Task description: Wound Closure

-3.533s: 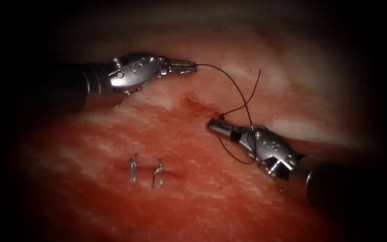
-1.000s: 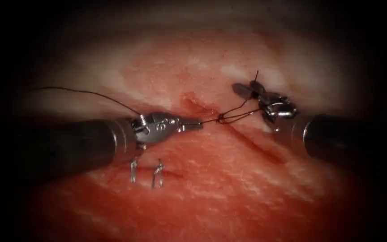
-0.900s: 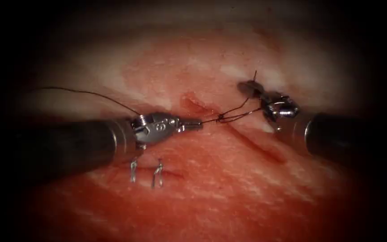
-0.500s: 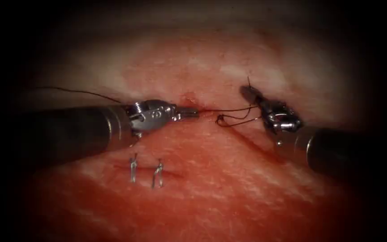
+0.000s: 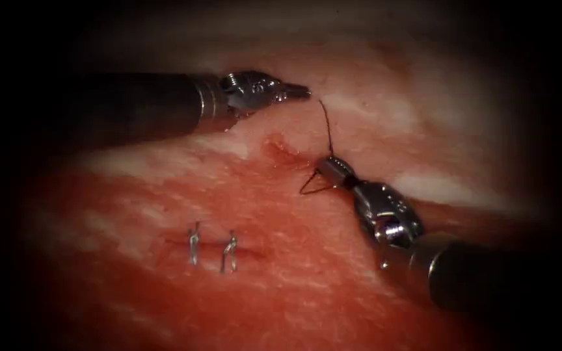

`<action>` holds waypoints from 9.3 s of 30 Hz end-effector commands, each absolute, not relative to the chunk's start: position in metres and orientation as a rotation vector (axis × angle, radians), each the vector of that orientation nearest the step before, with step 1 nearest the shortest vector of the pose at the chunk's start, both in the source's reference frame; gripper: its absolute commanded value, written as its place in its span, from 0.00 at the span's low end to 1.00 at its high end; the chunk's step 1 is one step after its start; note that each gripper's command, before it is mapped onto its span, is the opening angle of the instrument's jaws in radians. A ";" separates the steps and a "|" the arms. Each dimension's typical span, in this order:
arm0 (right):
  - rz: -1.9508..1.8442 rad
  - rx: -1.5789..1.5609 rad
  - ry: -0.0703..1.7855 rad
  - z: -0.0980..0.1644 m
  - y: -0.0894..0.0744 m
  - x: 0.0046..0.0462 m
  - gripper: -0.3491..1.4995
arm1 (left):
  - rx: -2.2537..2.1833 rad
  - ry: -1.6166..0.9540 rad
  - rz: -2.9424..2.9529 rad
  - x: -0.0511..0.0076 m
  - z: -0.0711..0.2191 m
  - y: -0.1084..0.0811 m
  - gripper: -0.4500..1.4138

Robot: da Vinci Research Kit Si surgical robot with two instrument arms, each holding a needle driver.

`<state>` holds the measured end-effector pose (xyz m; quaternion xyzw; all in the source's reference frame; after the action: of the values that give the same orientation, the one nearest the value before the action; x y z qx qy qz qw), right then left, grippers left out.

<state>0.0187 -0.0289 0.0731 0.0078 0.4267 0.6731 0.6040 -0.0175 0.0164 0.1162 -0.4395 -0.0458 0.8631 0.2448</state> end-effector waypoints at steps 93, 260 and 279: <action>1.318 0.067 0.985 0.069 -0.038 0.0249 0.00 | -1.280 0.130 2.176 -0.0333 0.133 0.046 0.00; 1.095 -0.012 1.205 0.075 -0.027 0.0146 0.85 | -1.371 -0.465 1.936 -0.0293 0.111 0.033 0.67; 1.083 -0.011 1.206 0.074 -0.027 0.0144 0.86 | -1.225 -0.375 2.124 -0.0203 0.109 0.026 0.91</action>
<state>0.0137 -0.0273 0.0729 -0.0050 0.5385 0.4842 0.6896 -0.0193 0.0254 0.1083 -0.4656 -0.1412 0.8126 0.3209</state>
